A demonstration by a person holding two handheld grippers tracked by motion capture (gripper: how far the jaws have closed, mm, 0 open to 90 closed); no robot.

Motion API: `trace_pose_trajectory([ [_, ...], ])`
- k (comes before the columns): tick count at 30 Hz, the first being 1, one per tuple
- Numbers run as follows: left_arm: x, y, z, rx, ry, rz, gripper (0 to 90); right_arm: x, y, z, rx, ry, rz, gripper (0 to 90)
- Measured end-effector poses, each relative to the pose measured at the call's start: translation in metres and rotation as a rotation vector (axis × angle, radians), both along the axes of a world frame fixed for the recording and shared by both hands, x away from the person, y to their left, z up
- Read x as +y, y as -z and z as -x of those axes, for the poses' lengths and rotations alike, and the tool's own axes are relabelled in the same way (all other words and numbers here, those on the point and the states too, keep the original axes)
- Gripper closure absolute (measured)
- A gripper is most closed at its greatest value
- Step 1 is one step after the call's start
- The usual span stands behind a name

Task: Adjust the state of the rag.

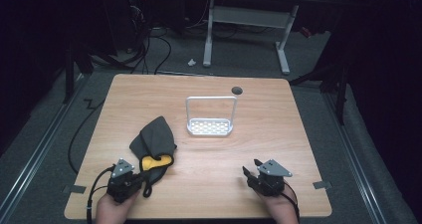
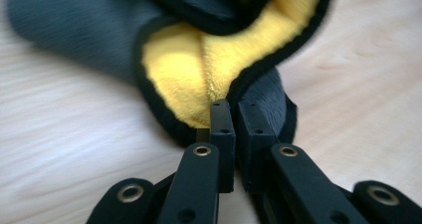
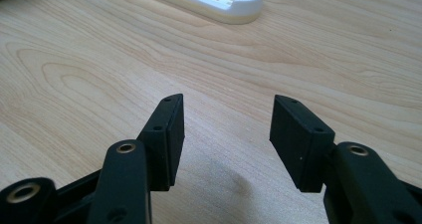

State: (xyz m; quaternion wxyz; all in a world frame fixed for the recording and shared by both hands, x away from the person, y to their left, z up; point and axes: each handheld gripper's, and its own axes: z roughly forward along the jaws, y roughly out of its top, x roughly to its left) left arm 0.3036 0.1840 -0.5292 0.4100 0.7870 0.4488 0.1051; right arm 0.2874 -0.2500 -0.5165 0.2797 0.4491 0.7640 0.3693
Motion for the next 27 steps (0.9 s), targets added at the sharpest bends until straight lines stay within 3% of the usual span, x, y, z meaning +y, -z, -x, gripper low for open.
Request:
trace_pose_trajectory([
  [5,-0.039,0.002,0.01,0.011,0.116,0.028,86.0,0.002,0.0,0.0,-0.001,-0.009,-0.007,48.1],
  [6,-0.039,0.002,0.01,0.011,0.116,0.028,85.9,0.002,0.0,0.0,-0.001,-0.009,-0.007,48.1],
  [8,-0.057,0.004,0.014,0.016,0.177,0.06,85.5,0.004,0.001,0.0,0.001,-0.016,-0.004,48.0],
  [10,-0.06,0.003,0.015,0.02,0.192,0.069,84.8,0.005,0.0,0.001,0.002,-0.018,-0.004,48.0],
  [12,-0.063,0.0,0.019,0.018,0.215,0.091,76.0,0.009,0.0,0.003,-0.003,-0.029,-0.001,47.9],
  [13,-0.063,-0.001,0.021,0.013,0.216,0.095,76.0,0.009,0.0,0.003,-0.003,-0.029,-0.001,47.9],
  [16,-0.052,-0.01,0.025,-0.032,0.192,0.081,68.6,0.013,-0.001,0.004,-0.005,-0.038,-0.002,47.7],
  [18,-0.035,-0.014,0.023,-0.058,0.128,0.088,64.4,0.016,-0.001,0.005,-0.008,-0.048,-0.001,47.7],
  [19,-0.023,-0.015,0.019,-0.071,0.065,0.086,59.6,0.021,-0.002,0.006,-0.009,-0.062,0.002,47.5],
  [20,-0.018,-0.014,0.015,-0.063,0.045,0.094,57.0,0.024,-0.003,0.007,-0.01,-0.068,0.001,47.3],
  [23,-0.016,-0.011,0.011,-0.054,0.021,0.109,53.0,0.033,-0.004,0.009,-0.017,-0.091,-0.002,47.1],
  [27,-0.035,-0.004,-0.001,-0.039,-0.002,0.046,47.4,0.062,-0.009,0.015,-0.032,-0.169,-0.007,46.5],
])
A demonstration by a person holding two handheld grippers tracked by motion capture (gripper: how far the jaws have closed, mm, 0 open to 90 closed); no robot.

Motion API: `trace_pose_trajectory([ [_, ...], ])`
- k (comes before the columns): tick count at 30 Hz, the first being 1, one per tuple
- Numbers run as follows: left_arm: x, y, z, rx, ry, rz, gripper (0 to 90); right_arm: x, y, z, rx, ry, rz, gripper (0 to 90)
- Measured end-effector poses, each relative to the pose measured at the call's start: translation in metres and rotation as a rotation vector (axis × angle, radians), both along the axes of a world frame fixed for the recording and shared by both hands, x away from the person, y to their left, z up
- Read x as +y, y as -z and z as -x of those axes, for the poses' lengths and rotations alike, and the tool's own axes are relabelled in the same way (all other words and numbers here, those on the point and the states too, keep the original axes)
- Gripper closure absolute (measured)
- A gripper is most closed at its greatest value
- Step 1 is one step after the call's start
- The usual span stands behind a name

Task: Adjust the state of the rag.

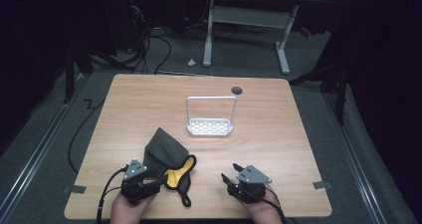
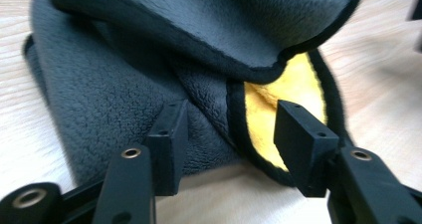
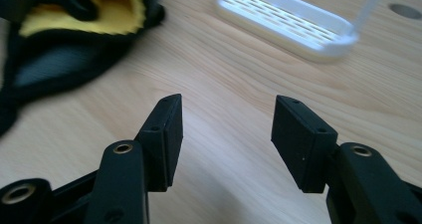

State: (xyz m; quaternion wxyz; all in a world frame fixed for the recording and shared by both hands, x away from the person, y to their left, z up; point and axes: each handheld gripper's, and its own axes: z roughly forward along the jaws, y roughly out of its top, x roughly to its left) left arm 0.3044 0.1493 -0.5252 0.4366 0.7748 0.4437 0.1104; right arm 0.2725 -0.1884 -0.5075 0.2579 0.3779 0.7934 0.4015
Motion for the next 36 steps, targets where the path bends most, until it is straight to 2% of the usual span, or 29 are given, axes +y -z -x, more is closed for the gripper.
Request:
trace_pose_trajectory([
  [1,-0.003,0.001,-0.001,0.001,0.0,-0.016,49.1,0.007,-0.001,0.001,0.0,-0.015,-0.001,46.4],
  [2,-0.006,0.002,-0.002,0.0,0.007,-0.034,55.4,0.014,-0.002,0.003,0.0,-0.035,0.0,46.4],
  [5,-0.009,0.003,-0.003,0.013,0.03,-0.045,71.6,0.039,-0.001,0.005,0.014,-0.09,-0.005,46.2],
  [6,-0.011,0.003,-0.002,0.011,0.034,-0.056,71.6,0.039,-0.001,0.005,0.014,-0.09,-0.005,46.2],
  [7,-0.013,0.003,-0.001,0.002,0.038,-0.067,75.8,0.047,0.0,0.006,0.019,-0.111,0.002,46.1],
  [8,-0.015,0.002,0.0,-0.01,0.048,-0.087,80.9,0.064,0.003,0.006,0.027,-0.156,0.018,45.9],
  [10,-0.015,0.002,0.001,-0.012,0.052,-0.089,83.1,0.07,0.004,0.006,0.035,-0.166,0.019,45.7],
  [11,-0.016,0.002,0.001,-0.012,0.059,-0.085,83.5,0.085,0.006,0.005,0.051,-0.19,0.016,45.7],
  [13,-0.017,0.003,0.002,-0.014,0.073,-0.086,84.0,0.099,0.008,0.004,0.052,-0.214,0.018,46.0],
  [15,-0.019,0.003,0.004,-0.019,0.081,-0.09,84.1,0.112,0.012,0.003,0.057,-0.213,0.041,47.6],
  [18,-0.019,0.002,0.005,-0.018,0.088,-0.089,84.1,0.12,0.017,0.002,0.049,-0.187,0.088,53.6],
  [19,-0.017,0.002,0.004,-0.017,0.097,-0.087,84.2,0.121,0.02,0.002,0.028,-0.163,0.133,71.3],
  [20,-0.015,0.002,0.004,-0.016,0.101,-0.081,84.2,0.119,0.019,0.002,0.011,-0.154,0.136,79.5],
  [22,-0.013,0.002,0.004,-0.015,0.103,-0.077,84.3,0.113,0.016,0.002,0.002,-0.145,0.126,85.8],
  [25,-0.012,0.002,0.004,-0.017,0.105,-0.084,84.3,0.104,0.012,0.002,-0.011,-0.125,0.131,86.6],
  [27,-0.008,0.002,0.004,-0.016,0.105,-0.085,84.5,0.086,0.008,0.003,-0.02,-0.089,0.148,86.9],
  [31,-0.004,0.003,0.004,-0.014,0.1,-0.083,84.6,0.064,0.006,0.003,-0.015,-0.054,0.163,86.8],
  [34,0.0,0.003,0.002,-0.01,0.092,-0.077,84.8,0.034,0.009,0.012,0.009,-0.017,0.203,86.7],
  [36,0.002,0.003,0.001,-0.007,0.091,-0.07,84.8,0.026,0.01,0.015,0.014,-0.006,0.208,86.7],
])
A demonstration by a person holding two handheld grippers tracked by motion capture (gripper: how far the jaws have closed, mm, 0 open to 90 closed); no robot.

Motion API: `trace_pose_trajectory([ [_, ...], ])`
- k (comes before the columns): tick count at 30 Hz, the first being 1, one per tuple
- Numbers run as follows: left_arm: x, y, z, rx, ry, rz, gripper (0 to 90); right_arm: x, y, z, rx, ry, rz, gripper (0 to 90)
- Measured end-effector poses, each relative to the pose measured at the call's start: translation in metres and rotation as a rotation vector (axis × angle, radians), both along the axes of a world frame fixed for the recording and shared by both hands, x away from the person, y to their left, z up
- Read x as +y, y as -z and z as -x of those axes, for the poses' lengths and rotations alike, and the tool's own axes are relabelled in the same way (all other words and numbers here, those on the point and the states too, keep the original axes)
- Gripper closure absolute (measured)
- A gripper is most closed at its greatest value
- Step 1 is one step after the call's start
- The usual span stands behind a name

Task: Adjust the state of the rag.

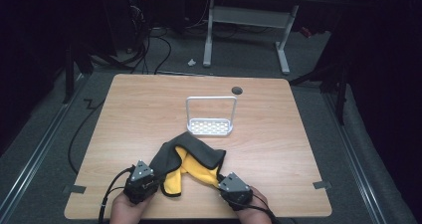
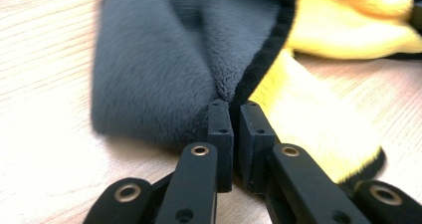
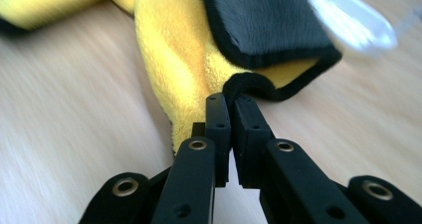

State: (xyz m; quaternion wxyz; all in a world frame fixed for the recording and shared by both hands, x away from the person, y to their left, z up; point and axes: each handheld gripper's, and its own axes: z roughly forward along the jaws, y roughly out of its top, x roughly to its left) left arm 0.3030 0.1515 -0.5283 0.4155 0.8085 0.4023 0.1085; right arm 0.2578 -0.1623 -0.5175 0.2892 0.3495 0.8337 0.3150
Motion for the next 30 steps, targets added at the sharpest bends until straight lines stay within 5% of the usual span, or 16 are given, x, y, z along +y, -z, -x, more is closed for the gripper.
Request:
trace_pose_trajectory([
  [12,0.018,-0.004,-0.005,-0.02,-0.068,0.021,85.6,-0.087,0.005,0.011,0.038,0.222,-0.008,85.9],
  [19,0.018,-0.005,-0.003,-0.02,-0.065,0.04,79.5,-0.091,0.003,0.01,0.04,0.234,-0.046,70.1],
  [20,0.019,-0.007,-0.001,-0.007,-0.058,0.072,69.2,-0.092,-0.001,0.01,0.025,0.243,-0.074,64.2],
  [26,0.021,-0.005,0.014,0.029,-0.055,0.105,48.5,-0.091,-0.009,0.007,0.008,0.237,-0.134,59.8],
  [30,0.019,-0.004,0.017,0.034,-0.056,0.098,43.7,-0.084,-0.006,-0.007,0.02,0.233,-0.117,61.4],
])
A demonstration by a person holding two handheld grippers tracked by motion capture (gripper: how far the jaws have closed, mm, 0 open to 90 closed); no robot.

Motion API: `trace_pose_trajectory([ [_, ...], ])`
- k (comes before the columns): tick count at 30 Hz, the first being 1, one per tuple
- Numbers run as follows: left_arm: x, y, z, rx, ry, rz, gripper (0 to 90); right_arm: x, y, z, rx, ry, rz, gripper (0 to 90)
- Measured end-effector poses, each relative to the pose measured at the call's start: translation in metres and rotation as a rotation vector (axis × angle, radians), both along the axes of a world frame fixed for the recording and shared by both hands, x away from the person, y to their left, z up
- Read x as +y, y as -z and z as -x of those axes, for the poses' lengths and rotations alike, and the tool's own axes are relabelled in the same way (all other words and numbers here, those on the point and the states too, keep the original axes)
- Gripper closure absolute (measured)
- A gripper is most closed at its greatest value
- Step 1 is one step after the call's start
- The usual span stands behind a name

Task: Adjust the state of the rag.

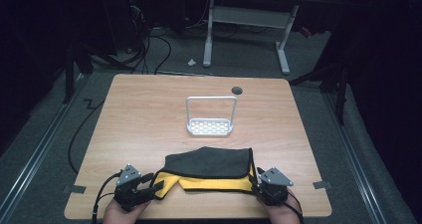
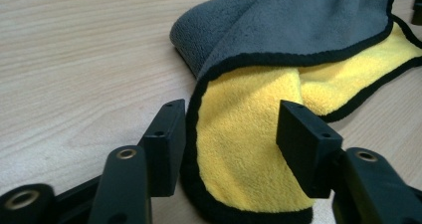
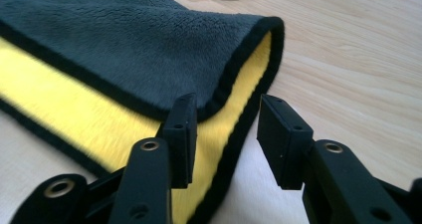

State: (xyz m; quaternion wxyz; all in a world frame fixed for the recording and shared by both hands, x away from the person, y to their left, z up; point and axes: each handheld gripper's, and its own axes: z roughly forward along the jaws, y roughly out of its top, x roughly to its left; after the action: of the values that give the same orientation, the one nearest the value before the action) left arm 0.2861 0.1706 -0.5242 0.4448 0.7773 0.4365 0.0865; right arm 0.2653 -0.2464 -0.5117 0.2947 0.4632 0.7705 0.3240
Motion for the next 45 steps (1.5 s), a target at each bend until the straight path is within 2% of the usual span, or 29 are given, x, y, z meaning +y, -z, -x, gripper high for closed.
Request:
trace_pose_trajectory([
  [2,-0.003,0.003,0.001,0.014,0.013,-0.016,43.8,0.004,0.006,-0.015,0.035,-0.001,0.006,63.7],
  [3,-0.003,0.003,0.001,0.014,0.013,-0.016,45.0,0.005,0.008,-0.018,0.045,0.001,0.015,64.3],
  [5,-0.007,0.005,0.002,0.03,0.047,-0.057,59.0,0.004,0.011,-0.022,0.064,0.005,0.026,66.1],
  [7,-0.008,0.006,0.002,0.034,0.045,-0.063,68.8,0.0,0.014,-0.021,0.087,0.011,0.025,66.3],
  [8,-0.007,0.006,0.002,0.038,0.05,-0.055,68.8,0.0,0.014,-0.021,0.087,0.011,0.025,66.3],
  [10,-0.007,0.005,0.002,0.031,0.05,-0.067,86.7,-0.01,0.014,-0.009,0.097,0.016,0.001,66.5],
  [12,-0.005,0.003,0.004,0.009,0.047,-0.062,89.6,-0.014,0.013,-0.004,0.097,0.018,0.003,66.5],
  [14,-0.002,-0.002,0.005,-0.002,0.043,-0.03,89.7,-0.021,0.013,0.005,0.102,0.03,0.005,66.5],
  [16,0.001,-0.01,0.007,-0.047,0.04,-0.007,89.7,-0.036,0.013,0.018,0.099,0.056,0.007,66.1],
  [18,0.001,-0.011,0.006,-0.04,0.048,0.007,89.6,-0.043,0.012,0.023,0.1,0.079,-0.002,64.1],
  [19,0.001,-0.009,0.004,-0.009,0.057,0.026,85.8,-0.045,0.011,0.025,0.089,0.082,-0.009,62.3],
  [20,0.001,-0.009,0.004,-0.009,0.057,0.026,78.2,-0.045,0.011,0.025,0.089,0.082,-0.009,62.3],
  [21,0.0,-0.006,0.003,0.012,0.063,0.036,72.0,-0.046,0.006,0.028,0.051,0.085,-0.041,59.4],
  [23,-0.005,0.0,0.002,0.029,0.072,0.033,60.6,-0.04,0.0,0.029,0.011,0.063,-0.057,57.3],
  [25,-0.01,0.002,0.002,0.034,0.089,0.03,51.1,-0.034,-0.001,0.027,0.001,0.043,-0.065,54.6],
  [26,-0.01,0.002,0.002,0.034,0.089,0.03,48.8,-0.034,-0.001,0.027,0.001,0.043,-0.065,54.6],
  [27,-0.015,0.004,0.003,0.044,0.1,0.011,47.9,-0.026,0.002,0.021,0.014,0.039,-0.056,53.4],
  [29,-0.021,0.008,0.004,0.049,0.106,-0.023,49.7,-0.022,0.005,0.011,0.031,0.049,-0.041,52.4],
  [30,-0.023,0.008,0.005,0.035,0.101,-0.033,53.1,-0.021,0.007,0.007,0.037,0.053,-0.028,52.7],
  [31,-0.024,0.008,0.005,0.042,0.104,-0.04,62.5,-0.021,0.008,0.003,0.051,0.056,-0.02,54.4],
  [32,-0.024,0.008,0.004,0.051,0.108,-0.037,73.1,-0.02,0.011,0.001,0.071,0.056,-0.019,57.9],
  [33,-0.025,0.009,0.005,0.056,0.113,-0.035,77.9,-0.021,0.012,0.001,0.082,0.048,-0.016,65.9],
  [35,-0.026,0.007,0.009,0.043,0.13,-0.055,86.6,-0.019,0.011,0.008,0.063,0.03,0.014,80.4],
  [36,-0.026,0.006,0.01,0.04,0.131,-0.057,88.9,-0.019,0.009,0.013,0.042,0.024,0.039,86.1],
  [37,-0.025,0.004,0.011,0.035,0.128,-0.057,89.5,-0.019,0.008,0.017,0.032,0.026,0.04,89.4],
  [40,-0.021,-0.002,0.011,-0.004,0.108,-0.045,89.8,-0.024,0.0,0.03,-0.014,0.03,0.019,90.0],
  [43,-0.016,-0.009,0.01,-0.028,0.091,-0.021,89.9,-0.03,-0.005,0.033,-0.042,0.045,0.0,90.0],
  [44,-0.014,-0.012,0.01,-0.047,0.083,-0.017,89.9,-0.031,-0.007,0.033,-0.044,0.054,-0.011,90.0],
  [45,-0.014,-0.012,0.01,-0.047,0.083,-0.017,89.9,-0.032,-0.006,0.031,-0.033,0.059,-0.028,86.6],
])
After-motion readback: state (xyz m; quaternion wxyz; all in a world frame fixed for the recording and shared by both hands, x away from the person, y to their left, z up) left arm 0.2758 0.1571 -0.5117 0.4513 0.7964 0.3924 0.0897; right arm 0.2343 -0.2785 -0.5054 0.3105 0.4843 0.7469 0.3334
